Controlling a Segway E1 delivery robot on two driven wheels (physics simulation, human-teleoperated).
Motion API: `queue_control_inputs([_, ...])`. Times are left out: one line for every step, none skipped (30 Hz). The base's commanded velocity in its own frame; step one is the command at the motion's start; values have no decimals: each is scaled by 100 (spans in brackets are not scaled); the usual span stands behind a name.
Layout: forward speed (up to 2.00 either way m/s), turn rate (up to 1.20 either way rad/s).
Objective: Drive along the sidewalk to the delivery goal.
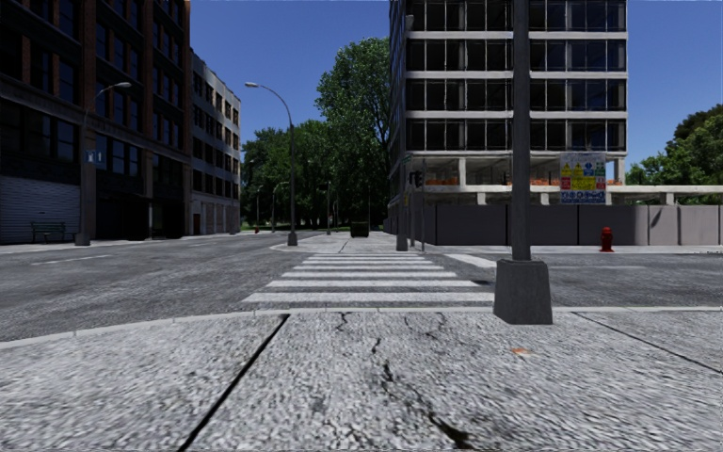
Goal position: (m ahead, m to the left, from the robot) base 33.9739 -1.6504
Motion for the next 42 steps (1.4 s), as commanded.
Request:
queue_control_inputs([200, 0])
queue_control_inputs([200, 0])
queue_control_inputs([200, 0])
queue_control_inputs([200, 0])
queue_control_inputs([200, 0])
queue_control_inputs([200, 0])
queue_control_inputs([200, 0])
queue_control_inputs([200, 0])
queue_control_inputs([200, 0])
queue_control_inputs([200, 0])
queue_control_inputs([200, 0])
queue_control_inputs([200, 0])
queue_control_inputs([200, 0])
queue_control_inputs([200, 0])
queue_control_inputs([200, 0])
queue_control_inputs([200, 0])
queue_control_inputs([200, 0])
queue_control_inputs([200, 0])
queue_control_inputs([200, 0])
queue_control_inputs([200, 0])
queue_control_inputs([200, 0])
queue_control_inputs([200, 0])
queue_control_inputs([200, 0])
queue_control_inputs([200, 0])
queue_control_inputs([200, 0])
queue_control_inputs([200, 0])
queue_control_inputs([200, 0])
queue_control_inputs([200, 0])
queue_control_inputs([200, 0])
queue_control_inputs([200, 0])
queue_control_inputs([200, 0])
queue_control_inputs([200, 0])
queue_control_inputs([200, 0])
queue_control_inputs([200, 0])
queue_control_inputs([200, 0])
queue_control_inputs([200, 0])
queue_control_inputs([200, 0])
queue_control_inputs([200, 0])
queue_control_inputs([200, 0])
queue_control_inputs([200, 0])
queue_control_inputs([200, 0])
queue_control_inputs([200, 0])
